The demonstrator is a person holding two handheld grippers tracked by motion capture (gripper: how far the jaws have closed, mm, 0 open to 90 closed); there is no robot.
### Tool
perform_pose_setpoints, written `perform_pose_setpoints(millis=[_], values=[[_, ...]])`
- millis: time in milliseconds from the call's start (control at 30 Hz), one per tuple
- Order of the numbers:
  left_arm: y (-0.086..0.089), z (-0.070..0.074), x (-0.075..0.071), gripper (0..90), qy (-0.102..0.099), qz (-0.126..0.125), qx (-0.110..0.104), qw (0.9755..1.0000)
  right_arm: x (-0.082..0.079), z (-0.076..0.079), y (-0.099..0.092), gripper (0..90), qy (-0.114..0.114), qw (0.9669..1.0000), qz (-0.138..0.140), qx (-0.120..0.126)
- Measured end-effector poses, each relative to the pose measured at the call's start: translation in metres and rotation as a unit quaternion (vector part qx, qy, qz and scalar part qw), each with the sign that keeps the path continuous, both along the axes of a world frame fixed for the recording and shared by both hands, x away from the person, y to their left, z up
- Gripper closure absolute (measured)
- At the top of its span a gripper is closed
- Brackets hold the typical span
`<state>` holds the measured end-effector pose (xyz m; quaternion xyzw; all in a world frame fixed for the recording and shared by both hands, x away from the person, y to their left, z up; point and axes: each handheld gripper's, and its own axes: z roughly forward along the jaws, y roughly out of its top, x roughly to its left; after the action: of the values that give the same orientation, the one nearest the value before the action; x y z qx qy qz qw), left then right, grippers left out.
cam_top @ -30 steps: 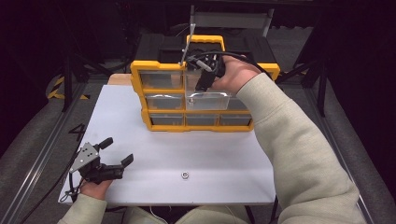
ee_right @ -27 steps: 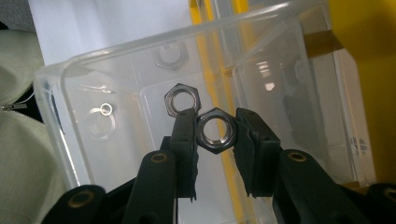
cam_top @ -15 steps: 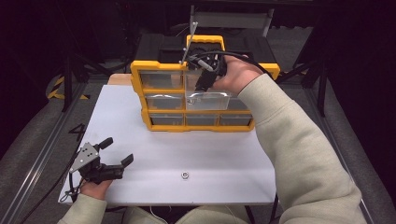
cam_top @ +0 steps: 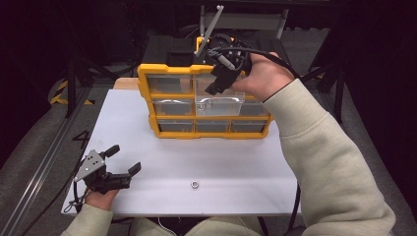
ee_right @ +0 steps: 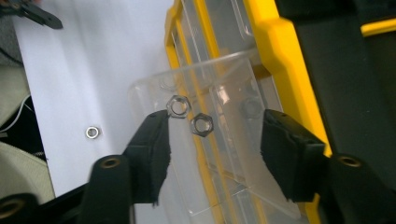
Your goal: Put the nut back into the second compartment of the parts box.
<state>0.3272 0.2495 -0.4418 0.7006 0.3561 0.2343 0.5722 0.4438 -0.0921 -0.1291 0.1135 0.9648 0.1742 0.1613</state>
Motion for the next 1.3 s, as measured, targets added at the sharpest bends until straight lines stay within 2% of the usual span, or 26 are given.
perform_pose_setpoints(millis=[67,100,233,433,533,900,1133,1300], values=[[0.000,0.000,0.000,0.4,-0.001,0.001,-0.001,1.0000,-0.004,0.002,0.000,41.3,0.001,1.0000,0.004,0.004],[0.000,0.000,0.000,0.4,-0.001,0.001,-0.001,1.0000,-0.016,0.004,0.002,39.6,-0.001,0.9998,0.017,0.009],[0.000,0.000,0.000,0.4,0.000,0.001,0.000,1.0000,-0.035,0.001,0.005,37.0,0.009,0.9988,0.046,0.017],[0.000,0.000,0.000,0.4,0.000,0.000,0.001,1.0000,-0.050,-0.012,0.010,34.0,0.019,0.9977,0.062,0.017],[0.000,0.000,0.000,0.4,0.000,0.000,0.001,1.0000,-0.058,-0.026,0.013,31.6,0.029,0.9970,0.071,0.014],[0.000,0.001,-0.001,0.4,0.000,0.000,0.001,1.0000,-0.063,-0.071,0.019,28.9,0.053,0.9945,0.089,0.012],[0.000,0.001,-0.001,0.4,-0.001,0.001,0.000,1.0000,-0.064,-0.096,0.022,28.0,0.065,0.9938,0.089,0.007],[0.000,0.001,-0.001,0.3,-0.002,0.000,0.000,1.0000,-0.064,-0.123,0.025,27.6,0.076,0.9920,0.101,0.007]])
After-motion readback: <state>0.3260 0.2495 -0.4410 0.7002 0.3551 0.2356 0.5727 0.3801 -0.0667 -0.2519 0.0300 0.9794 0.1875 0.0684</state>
